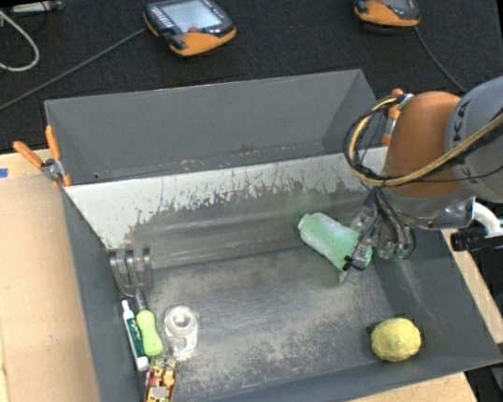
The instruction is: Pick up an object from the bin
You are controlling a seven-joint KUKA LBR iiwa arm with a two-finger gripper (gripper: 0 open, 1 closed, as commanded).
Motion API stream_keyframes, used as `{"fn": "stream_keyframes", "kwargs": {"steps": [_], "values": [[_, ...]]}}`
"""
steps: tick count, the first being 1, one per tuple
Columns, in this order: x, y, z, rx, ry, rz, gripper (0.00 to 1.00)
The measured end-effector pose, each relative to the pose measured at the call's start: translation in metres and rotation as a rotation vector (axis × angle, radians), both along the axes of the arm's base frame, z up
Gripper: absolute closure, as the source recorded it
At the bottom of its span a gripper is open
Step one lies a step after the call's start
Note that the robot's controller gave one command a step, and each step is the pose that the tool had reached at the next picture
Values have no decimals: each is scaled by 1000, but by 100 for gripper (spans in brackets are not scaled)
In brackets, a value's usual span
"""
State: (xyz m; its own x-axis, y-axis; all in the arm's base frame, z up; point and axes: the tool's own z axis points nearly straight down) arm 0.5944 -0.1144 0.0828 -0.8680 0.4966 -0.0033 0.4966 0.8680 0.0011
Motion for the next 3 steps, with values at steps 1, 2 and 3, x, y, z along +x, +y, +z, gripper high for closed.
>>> {"fn": "stream_keyframes", "kwargs": {"steps": [1, 2, 3], "values": [[0, 0, 10, 0, -1, 0, 100], [-1, 0, 28, 2, 4, 1, 100], [0, 0, 52, 1, 0, 1, 100]]}}
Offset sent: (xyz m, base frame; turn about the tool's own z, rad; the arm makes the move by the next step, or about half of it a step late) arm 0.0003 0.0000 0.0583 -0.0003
